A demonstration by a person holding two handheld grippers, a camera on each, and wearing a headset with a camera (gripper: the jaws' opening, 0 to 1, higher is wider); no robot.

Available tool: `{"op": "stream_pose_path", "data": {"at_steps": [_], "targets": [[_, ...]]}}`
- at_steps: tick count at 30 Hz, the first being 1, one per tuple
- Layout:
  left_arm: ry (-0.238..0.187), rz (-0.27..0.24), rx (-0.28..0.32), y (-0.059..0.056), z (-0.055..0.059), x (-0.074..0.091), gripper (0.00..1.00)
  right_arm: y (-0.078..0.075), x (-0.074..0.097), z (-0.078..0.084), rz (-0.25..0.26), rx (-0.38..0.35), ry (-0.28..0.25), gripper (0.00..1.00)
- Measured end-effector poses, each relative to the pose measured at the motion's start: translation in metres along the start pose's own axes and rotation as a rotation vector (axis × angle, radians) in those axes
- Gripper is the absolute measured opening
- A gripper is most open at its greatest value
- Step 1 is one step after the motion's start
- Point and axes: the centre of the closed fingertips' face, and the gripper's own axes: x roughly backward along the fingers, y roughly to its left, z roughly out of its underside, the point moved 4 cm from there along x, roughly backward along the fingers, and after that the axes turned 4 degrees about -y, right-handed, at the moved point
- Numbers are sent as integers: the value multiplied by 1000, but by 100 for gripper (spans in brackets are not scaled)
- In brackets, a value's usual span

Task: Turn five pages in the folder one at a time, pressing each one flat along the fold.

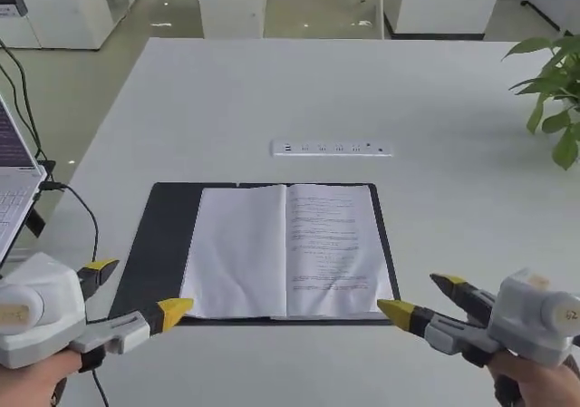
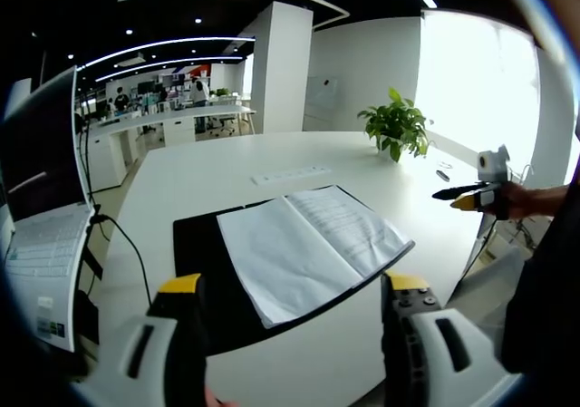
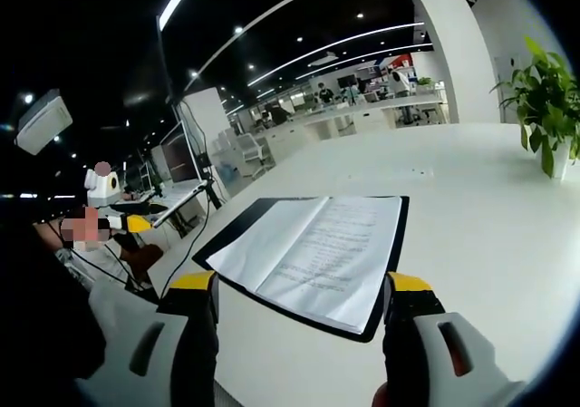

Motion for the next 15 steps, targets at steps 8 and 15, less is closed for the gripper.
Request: {"op": "stream_pose_path", "data": {"at_steps": [8,15], "targets": [[16,35,-14,-16,-3,-7,80,1,3,5,7,-5,8,74],[18,96,-38,-36,-13,-26,81,3,8,7,16,-6,5,75]]}}
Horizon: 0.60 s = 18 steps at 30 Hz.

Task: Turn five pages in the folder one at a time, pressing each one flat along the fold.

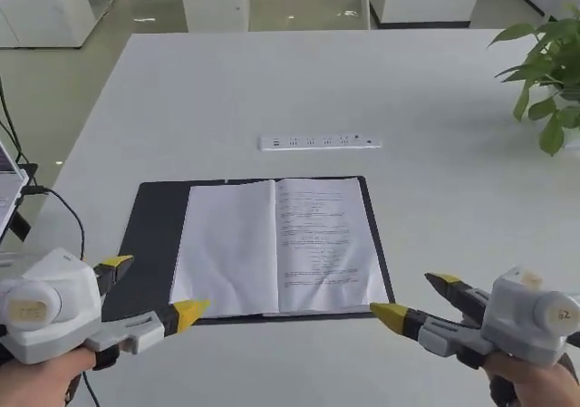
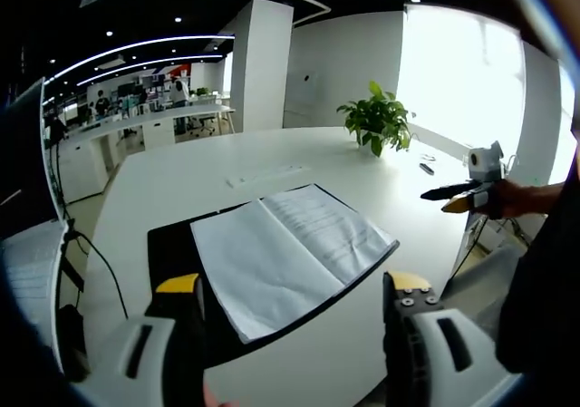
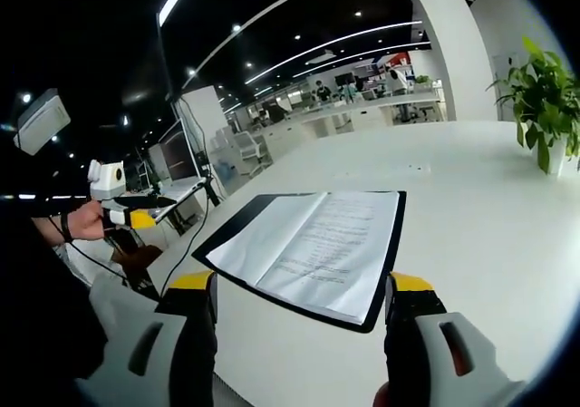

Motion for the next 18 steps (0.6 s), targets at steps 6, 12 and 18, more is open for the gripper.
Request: {"op": "stream_pose_path", "data": {"at_steps": [6,12,18], "targets": [[4,72,-26,-20,-11,-28,80,-1,6,1,12,-15,-7,76],[13,150,-60,-41,-20,-57,80,-1,13,3,18,-15,-9,76],[31,236,-99,-65,-25,-86,81,-1,20,2,30,-18,-20,77]]}}
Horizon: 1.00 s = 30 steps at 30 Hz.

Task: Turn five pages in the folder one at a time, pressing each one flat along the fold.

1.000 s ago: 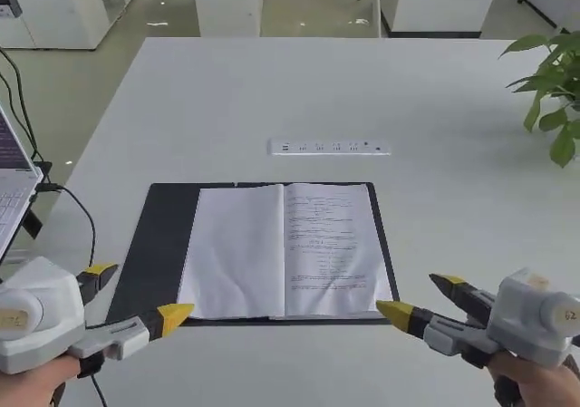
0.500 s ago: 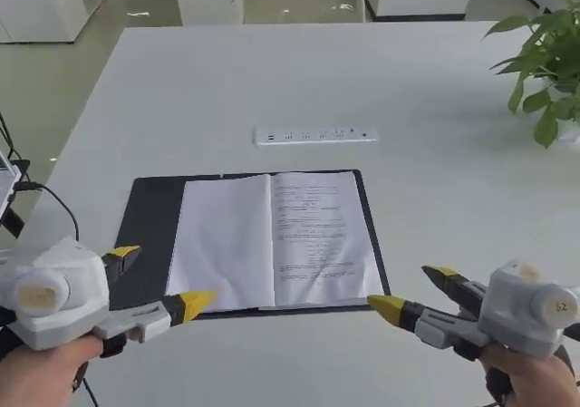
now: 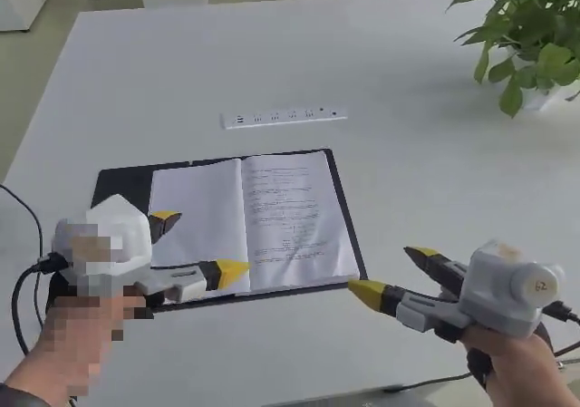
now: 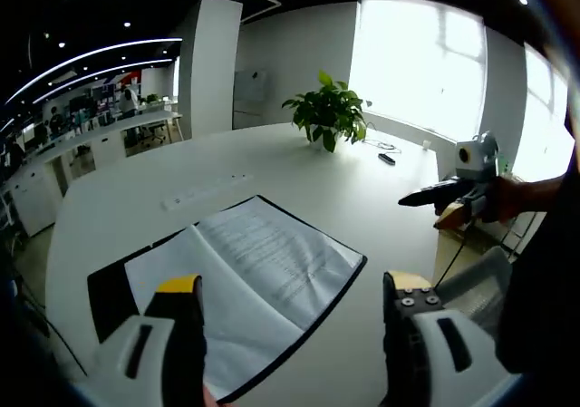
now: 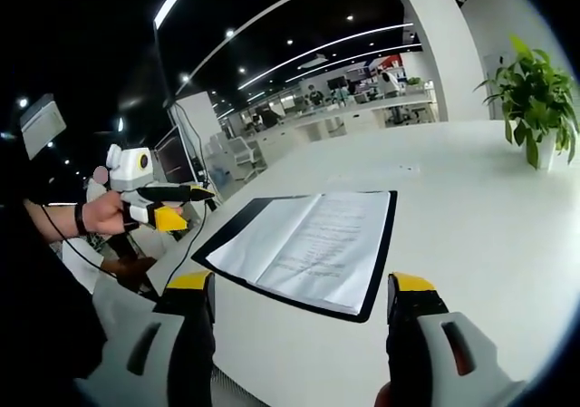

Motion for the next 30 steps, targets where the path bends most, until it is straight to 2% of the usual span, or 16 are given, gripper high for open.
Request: {"op": "stream_pose_path", "data": {"at_steps": [5,9,11,13,15,17,30], "targets": [[32,59,-13,-13,-1,-33,81,-3,6,3,7,-10,-3,77],[63,84,-14,-20,2,-55,79,-6,10,6,11,-21,-7,77],[70,98,-18,-26,2,-65,78,-7,12,11,14,-22,7,77],[76,106,-23,-25,4,-76,78,-8,14,14,13,-23,14,76],[90,112,-35,-30,5,-85,77,-9,15,17,12,-25,20,76],[102,114,-34,-27,10,-97,77,-10,17,20,13,-28,23,76],[186,136,-48,-44,33,-151,75,-15,20,26,2,-50,37,76]]}}
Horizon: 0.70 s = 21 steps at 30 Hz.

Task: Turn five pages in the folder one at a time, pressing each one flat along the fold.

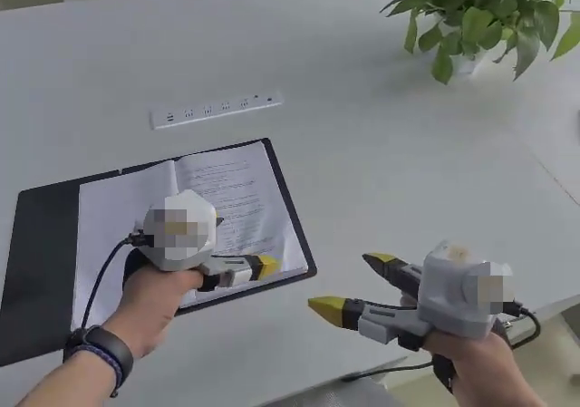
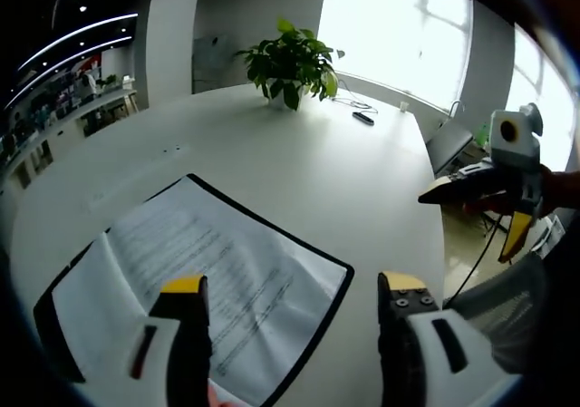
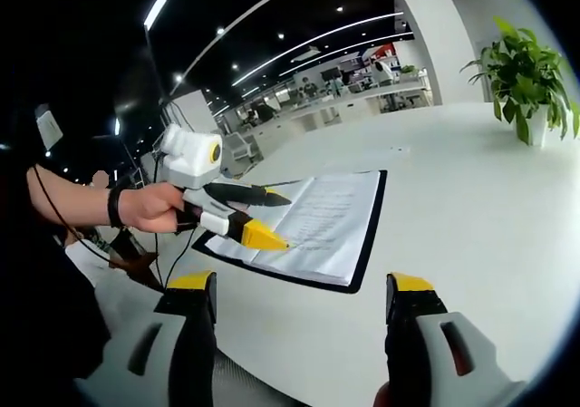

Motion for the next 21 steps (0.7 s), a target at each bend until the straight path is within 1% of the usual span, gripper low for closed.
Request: {"op": "stream_pose_path", "data": {"at_steps": [3,8,11,13,14,15,17,19,21], "targets": [[15,-5,3,1,2,-13,75,-2,0,3,-8,-6,9,76],[21,-18,26,-1,4,-30,74,-3,-1,6,-22,-8,28,75],[36,-35,34,0,9,-41,74,-2,-1,7,-33,-8,38,75],[42,-44,34,-1,11,-45,74,-2,-2,7,-39,-7,43,75],[40,-66,29,1,13,-48,72,-2,-3,7,-41,-7,44,75],[48,-78,27,1,16,-51,72,-3,-3,7,-45,-8,47,75],[61,-100,30,2,19,-54,74,-4,-5,8,-49,-12,52,74],[66,-108,29,1,21,-58,74,-5,-7,9,-56,-13,62,74],[84,-121,2,0,25,-61,74,-5,-9,8,-65,-5,70,74]]}}
